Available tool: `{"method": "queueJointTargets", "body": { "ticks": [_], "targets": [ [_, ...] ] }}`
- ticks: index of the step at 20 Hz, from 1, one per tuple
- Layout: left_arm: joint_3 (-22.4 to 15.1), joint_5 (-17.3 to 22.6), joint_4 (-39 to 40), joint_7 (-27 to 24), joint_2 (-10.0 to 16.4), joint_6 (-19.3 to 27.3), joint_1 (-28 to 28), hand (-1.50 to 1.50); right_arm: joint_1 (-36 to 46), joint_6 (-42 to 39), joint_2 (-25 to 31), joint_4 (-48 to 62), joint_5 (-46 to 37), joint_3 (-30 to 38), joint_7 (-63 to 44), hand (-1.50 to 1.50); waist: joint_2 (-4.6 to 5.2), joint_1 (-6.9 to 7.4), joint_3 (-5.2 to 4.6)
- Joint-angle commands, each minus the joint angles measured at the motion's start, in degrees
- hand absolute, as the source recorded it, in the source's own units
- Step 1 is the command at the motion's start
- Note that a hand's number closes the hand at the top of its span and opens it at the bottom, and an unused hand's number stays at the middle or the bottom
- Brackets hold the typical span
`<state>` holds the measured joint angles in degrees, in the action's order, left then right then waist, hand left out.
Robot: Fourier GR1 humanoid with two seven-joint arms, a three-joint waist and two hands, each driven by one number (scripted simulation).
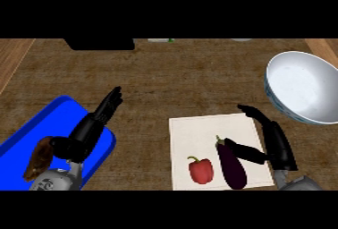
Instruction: Pick the eggplant from the placemat and place it in the bowl
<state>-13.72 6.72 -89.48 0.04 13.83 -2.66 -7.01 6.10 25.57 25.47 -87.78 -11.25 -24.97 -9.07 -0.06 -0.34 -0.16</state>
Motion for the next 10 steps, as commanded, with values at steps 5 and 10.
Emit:
{"method": "queueJointTargets", "body": {
  "ticks": [5, 10],
  "targets": [
    [-0.7, 0.1, 0.0, 3.0, -1.0, -0.6, -1.9, 0.0, 11.5, -15.4, 9.1, -1.9, -12.1, -6.7, -22.4, -1.5, -0.02, 1.09, -0.07],
    [-1.3, -0.3, -0.4, 3.0, -1.3, -0.6, -1.5, 0.0, 14.0, -35.4, 12.7, -4.9, -8.1, -13.0, -35.7, -1.5, -0.31, 1.3, -0.25]
  ]
}}
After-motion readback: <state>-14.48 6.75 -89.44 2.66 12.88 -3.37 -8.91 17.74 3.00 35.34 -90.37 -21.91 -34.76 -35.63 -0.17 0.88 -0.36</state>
